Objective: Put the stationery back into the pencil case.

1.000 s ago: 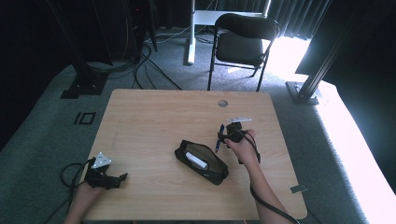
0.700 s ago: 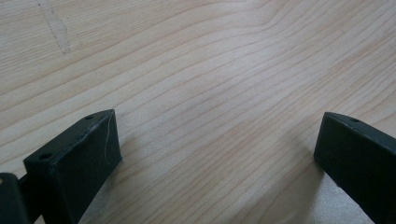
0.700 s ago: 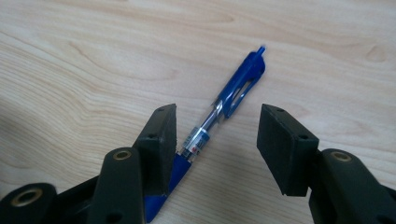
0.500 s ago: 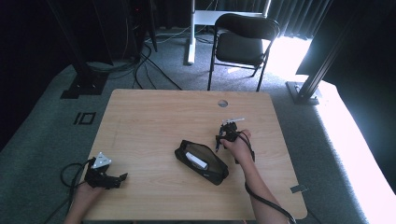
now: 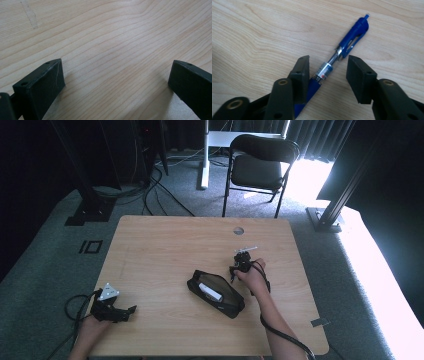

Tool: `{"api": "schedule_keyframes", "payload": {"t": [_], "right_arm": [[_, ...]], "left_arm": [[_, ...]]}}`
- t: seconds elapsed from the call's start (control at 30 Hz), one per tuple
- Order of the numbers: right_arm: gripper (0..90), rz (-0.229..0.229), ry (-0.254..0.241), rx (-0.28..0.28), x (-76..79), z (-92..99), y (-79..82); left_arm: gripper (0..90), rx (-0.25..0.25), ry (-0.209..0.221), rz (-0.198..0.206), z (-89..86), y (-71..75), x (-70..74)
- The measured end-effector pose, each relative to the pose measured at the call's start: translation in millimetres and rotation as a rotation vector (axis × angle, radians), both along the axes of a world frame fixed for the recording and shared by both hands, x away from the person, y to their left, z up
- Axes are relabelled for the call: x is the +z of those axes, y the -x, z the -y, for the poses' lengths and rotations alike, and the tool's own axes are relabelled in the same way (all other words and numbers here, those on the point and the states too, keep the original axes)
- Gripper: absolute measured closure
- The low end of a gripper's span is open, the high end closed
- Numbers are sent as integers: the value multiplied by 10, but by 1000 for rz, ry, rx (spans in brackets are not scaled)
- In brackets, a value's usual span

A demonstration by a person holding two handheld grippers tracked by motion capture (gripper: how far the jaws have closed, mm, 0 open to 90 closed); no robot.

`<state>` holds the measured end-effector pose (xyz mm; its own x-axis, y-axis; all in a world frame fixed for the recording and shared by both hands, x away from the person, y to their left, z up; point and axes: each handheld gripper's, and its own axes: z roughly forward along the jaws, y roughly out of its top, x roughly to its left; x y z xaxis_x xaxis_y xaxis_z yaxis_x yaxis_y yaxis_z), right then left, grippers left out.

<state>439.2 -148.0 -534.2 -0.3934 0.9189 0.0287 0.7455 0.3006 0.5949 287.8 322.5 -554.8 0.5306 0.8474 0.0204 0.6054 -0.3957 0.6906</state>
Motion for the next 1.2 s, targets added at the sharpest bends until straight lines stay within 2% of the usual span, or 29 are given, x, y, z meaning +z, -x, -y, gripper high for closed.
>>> {"api": "schedule_keyframes", "payload": {"t": [0.4, 0.5, 0.53, 0.73, 0.77, 0.83, 0.97, 1.2], "right_arm": [[730, -11, -1, 13, 16, -38, -18], [755, -14, -14, 13, 16, -35, -16], [791, -34, -44, 23, 20, -28, -7], [792, -27, -48, 15, 25, -3, 1], [792, -26, -65, 13, 43, 29, 10], [792, -17, -54, 18, 72, 58, 22], [792, -14, -69, 18, 126, 91, 46], [792, 25, -91, 43, 295, 133, 129]], "left_arm": [[6, 0, 0, 0, 0, 0, 0], [7, 0, 0, 0, 0, 0, 0], [7, 0, 0, 0, 0, 0, 0], [7, 0, 0, 0, 0, 0, 0], [6, 0, 0, 0, 0, 0, 0], [7, 1, 0, 0, 0, 0, 0], [6, 5, 1, 0, 0, 0, 0], [6, 7, 2, 0, 0, 0, -1]]}}
